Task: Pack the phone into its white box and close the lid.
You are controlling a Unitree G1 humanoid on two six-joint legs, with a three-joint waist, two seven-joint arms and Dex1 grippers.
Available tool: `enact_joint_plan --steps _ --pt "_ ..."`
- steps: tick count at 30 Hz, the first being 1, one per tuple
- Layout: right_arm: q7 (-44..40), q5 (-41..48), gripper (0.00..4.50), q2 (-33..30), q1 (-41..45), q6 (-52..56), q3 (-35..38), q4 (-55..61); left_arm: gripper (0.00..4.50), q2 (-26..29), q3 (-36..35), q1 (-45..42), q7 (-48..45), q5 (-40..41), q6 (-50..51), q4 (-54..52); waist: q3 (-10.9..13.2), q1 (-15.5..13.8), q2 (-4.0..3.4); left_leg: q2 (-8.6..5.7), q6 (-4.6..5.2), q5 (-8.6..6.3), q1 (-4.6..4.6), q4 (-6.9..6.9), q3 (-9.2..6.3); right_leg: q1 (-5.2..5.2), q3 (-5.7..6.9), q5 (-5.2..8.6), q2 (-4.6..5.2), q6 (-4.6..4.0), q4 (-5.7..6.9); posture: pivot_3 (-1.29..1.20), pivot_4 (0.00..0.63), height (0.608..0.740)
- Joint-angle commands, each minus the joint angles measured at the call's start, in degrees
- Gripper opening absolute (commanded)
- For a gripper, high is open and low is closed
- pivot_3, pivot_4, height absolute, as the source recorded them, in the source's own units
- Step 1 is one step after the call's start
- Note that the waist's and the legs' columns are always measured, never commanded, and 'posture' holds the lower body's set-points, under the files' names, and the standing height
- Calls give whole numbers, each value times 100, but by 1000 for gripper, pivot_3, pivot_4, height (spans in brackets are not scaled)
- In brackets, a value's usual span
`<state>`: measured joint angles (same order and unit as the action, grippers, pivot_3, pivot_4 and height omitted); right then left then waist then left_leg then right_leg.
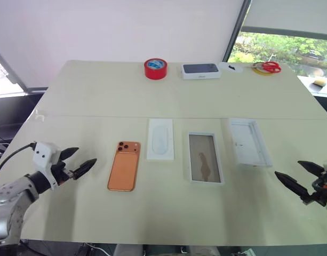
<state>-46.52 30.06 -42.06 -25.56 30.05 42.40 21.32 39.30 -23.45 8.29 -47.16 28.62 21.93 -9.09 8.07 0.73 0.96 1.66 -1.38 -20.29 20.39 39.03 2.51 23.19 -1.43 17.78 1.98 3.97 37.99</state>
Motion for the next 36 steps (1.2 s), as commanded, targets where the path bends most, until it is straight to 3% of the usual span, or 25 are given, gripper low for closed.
enact_joint_plan --steps 1,36 --pt "0 -1 4484 -64 0 -93 163 111 4441 9 -47 -44 9 -6 -113 -30 0 0 0 0 0 0 0 0 0 0 0 0 0 0 0 0 150 724" --pt "127 -33 4484 -2 222 -235 -121 131 4441 4 -37 -278 53 -48 -107 37 0 1 0 0 0 0 0 0 0 0 0 -4 0 7 0 0 150 724"
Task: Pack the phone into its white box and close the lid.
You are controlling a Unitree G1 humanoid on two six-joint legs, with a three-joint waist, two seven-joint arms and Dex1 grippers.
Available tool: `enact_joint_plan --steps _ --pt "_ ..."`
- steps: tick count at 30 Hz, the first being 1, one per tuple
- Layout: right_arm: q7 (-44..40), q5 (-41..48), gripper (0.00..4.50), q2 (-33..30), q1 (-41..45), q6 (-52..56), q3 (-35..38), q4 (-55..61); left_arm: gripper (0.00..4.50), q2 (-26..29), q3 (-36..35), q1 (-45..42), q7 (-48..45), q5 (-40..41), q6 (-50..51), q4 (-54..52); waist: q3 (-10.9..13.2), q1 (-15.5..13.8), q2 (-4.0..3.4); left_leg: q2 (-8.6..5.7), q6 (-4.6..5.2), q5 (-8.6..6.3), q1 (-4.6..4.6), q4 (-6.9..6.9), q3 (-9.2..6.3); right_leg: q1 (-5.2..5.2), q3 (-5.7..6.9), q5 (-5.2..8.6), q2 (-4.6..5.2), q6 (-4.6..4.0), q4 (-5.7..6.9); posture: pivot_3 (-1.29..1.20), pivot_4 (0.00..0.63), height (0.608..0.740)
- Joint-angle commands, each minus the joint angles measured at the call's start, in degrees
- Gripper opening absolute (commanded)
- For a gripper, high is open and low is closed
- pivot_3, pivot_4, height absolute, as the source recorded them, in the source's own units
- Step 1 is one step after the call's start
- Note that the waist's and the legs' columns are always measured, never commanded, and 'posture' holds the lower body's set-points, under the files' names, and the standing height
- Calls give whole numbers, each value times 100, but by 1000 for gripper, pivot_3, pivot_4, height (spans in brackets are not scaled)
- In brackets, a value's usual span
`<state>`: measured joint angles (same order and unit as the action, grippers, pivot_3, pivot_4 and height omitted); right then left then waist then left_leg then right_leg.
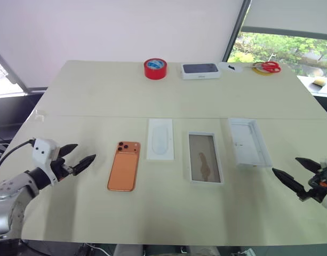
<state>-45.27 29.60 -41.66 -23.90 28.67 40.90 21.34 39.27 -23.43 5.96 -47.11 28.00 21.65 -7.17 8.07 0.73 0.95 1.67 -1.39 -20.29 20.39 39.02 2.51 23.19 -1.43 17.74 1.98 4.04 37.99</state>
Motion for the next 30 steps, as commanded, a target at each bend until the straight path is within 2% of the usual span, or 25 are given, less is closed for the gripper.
enact_joint_plan --steps 1,8,13,17,21,26,30 --pt "13 17 4484 -49 76 -71 -8 149 4441 13 -28 -63 56 10 -72 -166 0 1 0 0 0 0 0 0 0 0 0 0 0 0 0 0 150 724" --pt "128 -14 4484 -236 346 136 -219 182 4441 -18 169 -197 253 74 155 -476 0 1 -1 0 0 0 0 0 0 0 0 0 0 0 0 0 150 724" --pt "234 -13 4484 -355 590 231 -444 565 4441 -167 646 -862 443 402 829 -891 0 -19 0 -1 0 0 2 1 -4 -1 5 -3 1 6 0 0 150 724" --pt "389 70 4484 -388 834 420 -647 973 4441 -359 1104 -1421 754 730 1693 -1241 0 -5 0 -4 0 1 4 3 -4 -2 6 -6 0 11 1 0 150 724" --pt "645 284 4484 -360 1307 729 -1211 1675 4441 -1192 1534 -2809 2108 1347 3653 -1374 6 -16 9 -6 1 1 7 17 -7 -5 7 -7 -4 13 9 0 150 724" --pt "872 376 4484 -288 1475 963 -1624 2166 4441 -1454 1725 -3892 2702 1420 5347 -866 5 6 11 -6 0 2 6 16 -21 -7 7 -8 -30 15 9 0 150 724" --pt "910 439 4484 -308 1416 1053 -1806 2429 4441 -1672 1710 -4458 3109 1169 6027 -413 8 -14 17 -6 -3 4 10 19 -21 -4 7 -8 -30 15 9 0 150 724"
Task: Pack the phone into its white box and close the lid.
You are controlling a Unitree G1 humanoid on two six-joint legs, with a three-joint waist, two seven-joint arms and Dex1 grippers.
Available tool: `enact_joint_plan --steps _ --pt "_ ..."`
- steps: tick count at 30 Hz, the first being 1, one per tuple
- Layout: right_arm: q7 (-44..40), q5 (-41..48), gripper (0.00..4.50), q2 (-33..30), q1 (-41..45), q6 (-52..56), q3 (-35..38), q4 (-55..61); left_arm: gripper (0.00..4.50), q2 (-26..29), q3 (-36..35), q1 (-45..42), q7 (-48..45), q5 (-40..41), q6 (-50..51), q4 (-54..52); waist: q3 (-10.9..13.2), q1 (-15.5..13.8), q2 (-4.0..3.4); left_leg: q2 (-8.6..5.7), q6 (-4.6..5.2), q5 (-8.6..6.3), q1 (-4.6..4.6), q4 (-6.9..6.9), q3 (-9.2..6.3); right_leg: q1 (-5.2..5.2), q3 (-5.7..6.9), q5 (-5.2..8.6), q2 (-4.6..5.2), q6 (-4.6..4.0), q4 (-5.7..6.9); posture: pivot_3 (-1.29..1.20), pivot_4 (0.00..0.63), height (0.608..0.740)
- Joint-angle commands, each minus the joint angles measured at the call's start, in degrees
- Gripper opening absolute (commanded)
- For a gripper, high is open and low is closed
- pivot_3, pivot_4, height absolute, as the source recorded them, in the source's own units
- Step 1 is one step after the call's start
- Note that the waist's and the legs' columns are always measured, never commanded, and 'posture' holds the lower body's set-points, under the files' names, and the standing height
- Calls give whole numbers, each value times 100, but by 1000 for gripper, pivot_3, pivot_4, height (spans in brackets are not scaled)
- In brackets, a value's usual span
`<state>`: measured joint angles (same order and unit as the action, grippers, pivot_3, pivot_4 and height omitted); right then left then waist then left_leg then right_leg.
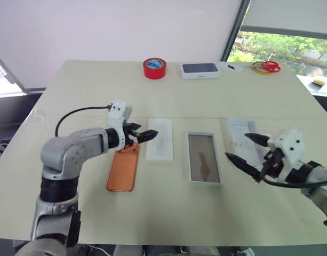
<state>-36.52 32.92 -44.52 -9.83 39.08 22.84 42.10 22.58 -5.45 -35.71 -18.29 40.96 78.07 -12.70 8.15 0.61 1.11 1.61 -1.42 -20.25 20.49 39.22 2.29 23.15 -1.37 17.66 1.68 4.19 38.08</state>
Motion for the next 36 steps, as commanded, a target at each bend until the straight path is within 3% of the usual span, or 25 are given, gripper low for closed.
enact_joint_plan --steps 1,7,20,23,29,36 --pt "31 90 4484 -30 -22 6 -34 392 4441 -22 -82 -371 286 -177 533 218 1 -1 1 0 -2 1 0 1 0 0 0 0 0 0 0 0 150 724" --pt "62 -17 4484 34 -187 -74 -197 468 4441 -298 -112 -666 452 -383 1076 629 0 -7 1 -1 -23 13 -2 0 -1 -2 0 0 0 0 0 0 150 724" --pt "186 -21 4484 53 -51 -100 -583 601 4441 -1209 -564 -1079 829 -993 1229 1615 2 -2 4 -4 -51 29 -2 0 -4 -2 -1 0 -3 0 1 0 150 724" --pt "165 -48 4500 4 -18 -96 -671 616 3244 -1285 -745 -1113 919 -1118 1099 1723 2 -4 5 -4 -53 30 -2 0 -4 -2 0 0 -3 0 1 0 150 724" --pt "147 -240 4500 -295 111 99 -1085 684 206 -1299 -780 -1090 897 -1255 983 1733 2 -7 5 -4 -55 31 -1 0 -5 -1 0 0 0 0 1 0 150 724" --pt "142 -557 4500 -996 398 761 -1840 828 89 -1473 -1014 -1045 846 -1240 1039 1720 3 -9 7 -4 -57 32 0 0 -7 0 1 0 1 0 1 0 150 724"
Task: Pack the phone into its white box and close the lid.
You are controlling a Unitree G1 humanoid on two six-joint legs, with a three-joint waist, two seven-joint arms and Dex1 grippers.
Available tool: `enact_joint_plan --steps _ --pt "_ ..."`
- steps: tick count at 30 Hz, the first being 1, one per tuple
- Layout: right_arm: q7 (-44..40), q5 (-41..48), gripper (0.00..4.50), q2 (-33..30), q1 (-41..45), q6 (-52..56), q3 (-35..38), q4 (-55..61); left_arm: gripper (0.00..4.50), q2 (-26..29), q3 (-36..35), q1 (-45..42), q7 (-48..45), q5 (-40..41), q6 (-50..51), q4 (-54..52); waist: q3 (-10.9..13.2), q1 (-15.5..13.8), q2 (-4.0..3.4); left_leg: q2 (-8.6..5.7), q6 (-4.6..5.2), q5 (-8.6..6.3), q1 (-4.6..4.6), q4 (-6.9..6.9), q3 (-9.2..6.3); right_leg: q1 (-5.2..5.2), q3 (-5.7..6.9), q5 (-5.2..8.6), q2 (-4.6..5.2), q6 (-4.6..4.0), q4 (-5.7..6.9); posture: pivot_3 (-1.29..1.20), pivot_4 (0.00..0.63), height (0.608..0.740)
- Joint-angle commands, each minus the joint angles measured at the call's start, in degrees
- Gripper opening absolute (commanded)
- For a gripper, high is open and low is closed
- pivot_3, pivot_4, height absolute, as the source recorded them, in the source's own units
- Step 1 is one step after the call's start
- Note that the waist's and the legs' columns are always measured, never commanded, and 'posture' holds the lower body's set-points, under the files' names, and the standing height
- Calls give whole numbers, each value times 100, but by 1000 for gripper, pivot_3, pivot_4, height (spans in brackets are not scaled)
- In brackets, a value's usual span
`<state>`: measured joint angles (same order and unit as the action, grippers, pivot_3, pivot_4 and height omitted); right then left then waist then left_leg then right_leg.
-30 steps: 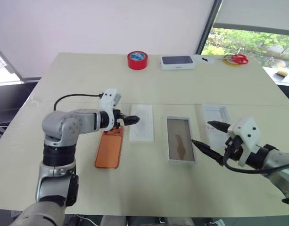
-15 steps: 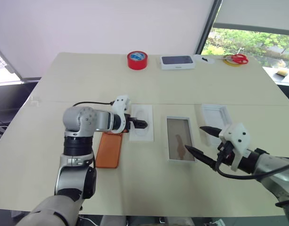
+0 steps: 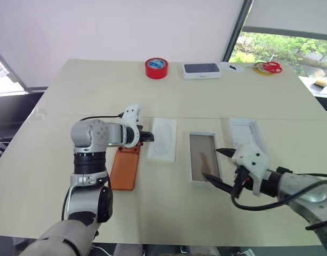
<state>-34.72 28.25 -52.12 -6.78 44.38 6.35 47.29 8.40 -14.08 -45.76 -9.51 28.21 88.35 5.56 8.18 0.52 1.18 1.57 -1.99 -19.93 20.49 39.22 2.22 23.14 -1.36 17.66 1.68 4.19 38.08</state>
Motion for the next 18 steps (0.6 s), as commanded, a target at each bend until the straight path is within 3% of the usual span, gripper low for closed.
enact_joint_plan --steps 1,6,11,14,18 --pt "-66 -72 4500 -311 131 329 -275 336 89 -116 -258 -50 -8 32 46 -96 1 -4 2 -1 0 0 0 0 0 1 0 0 1 0 0 0 150 724" --pt "-191 161 4500 -470 477 1032 -743 209 89 -339 -800 -138 42 52 144 -103 6 -2 11 0 0 0 1 0 -2 1 1 0 1 0 0 0 150 724" --pt "-283 -59 4500 -680 804 1368 -1327 -182 89 -338 -762 -100 28 9 224 -213 11 5 19 0 -2 1 0 0 -2 2 1 0 2 0 0 0 150 724" --pt "-331 -178 3716 -692 972 1336 -1487 -294 0 -347 -776 -95 24 8 264 -261 12 4 20 -1 -2 1 1 0 -2 2 2 0 4 0 0 0 150 724" --pt "-422 -288 1745 -699 1147 1172 -1579 -291 0 -352 -841 -100 27 8 313 -322 12 3 21 0 -4 2 2 0 -3 4 2 0 4 0 0 0 150 724"
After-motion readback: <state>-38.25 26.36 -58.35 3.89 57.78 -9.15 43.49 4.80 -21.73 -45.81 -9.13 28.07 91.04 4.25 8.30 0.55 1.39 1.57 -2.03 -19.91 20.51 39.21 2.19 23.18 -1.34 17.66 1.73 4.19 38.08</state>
